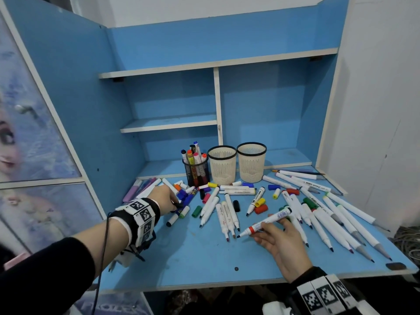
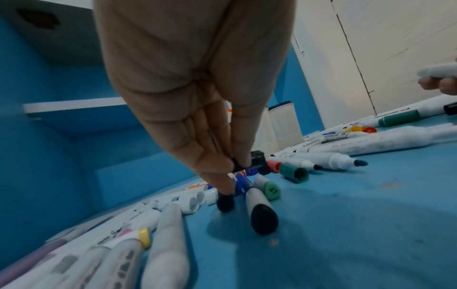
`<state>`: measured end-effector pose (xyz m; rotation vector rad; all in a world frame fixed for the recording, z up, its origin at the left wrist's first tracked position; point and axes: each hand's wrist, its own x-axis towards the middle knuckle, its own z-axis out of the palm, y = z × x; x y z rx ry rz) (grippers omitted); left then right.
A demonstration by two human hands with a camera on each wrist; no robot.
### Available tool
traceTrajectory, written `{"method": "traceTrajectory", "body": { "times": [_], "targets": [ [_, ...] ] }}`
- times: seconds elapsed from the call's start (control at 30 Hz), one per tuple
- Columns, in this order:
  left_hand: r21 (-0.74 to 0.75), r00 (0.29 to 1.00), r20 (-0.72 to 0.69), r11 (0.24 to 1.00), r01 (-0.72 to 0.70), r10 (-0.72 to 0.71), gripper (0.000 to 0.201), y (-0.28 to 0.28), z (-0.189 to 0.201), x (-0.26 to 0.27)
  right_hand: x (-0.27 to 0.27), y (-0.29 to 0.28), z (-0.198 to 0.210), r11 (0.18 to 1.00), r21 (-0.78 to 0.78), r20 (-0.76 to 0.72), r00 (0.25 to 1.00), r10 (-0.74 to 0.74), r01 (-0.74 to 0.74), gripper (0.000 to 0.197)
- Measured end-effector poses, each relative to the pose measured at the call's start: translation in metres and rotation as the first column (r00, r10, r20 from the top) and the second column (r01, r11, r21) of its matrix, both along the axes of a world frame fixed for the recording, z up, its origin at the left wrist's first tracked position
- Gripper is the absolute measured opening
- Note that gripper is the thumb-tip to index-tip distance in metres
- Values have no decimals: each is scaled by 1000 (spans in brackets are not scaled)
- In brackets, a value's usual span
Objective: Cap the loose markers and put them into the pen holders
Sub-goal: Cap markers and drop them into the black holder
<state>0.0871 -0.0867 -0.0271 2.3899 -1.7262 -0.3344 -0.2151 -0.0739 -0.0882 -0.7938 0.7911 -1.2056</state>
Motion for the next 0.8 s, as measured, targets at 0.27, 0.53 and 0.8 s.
{"method": "traceTrajectory", "body": {
  "times": [0.27,0.53,0.8],
  "targets": [
    [-108,992,81,988,106,-98,33,-33,3,-31,-1,-4,-9,999,-37,64,997,-31,33,47],
    [-55,989,83,991,126,-121,29,-79,0,-57,2,-1,-12,995,-102,-51,999,-7,2,46],
    [-12,975,83,978,208,-207,27,-89,0,-48,0,-1,-13,990,-140,-119,993,-3,-14,44]
  ]
}}
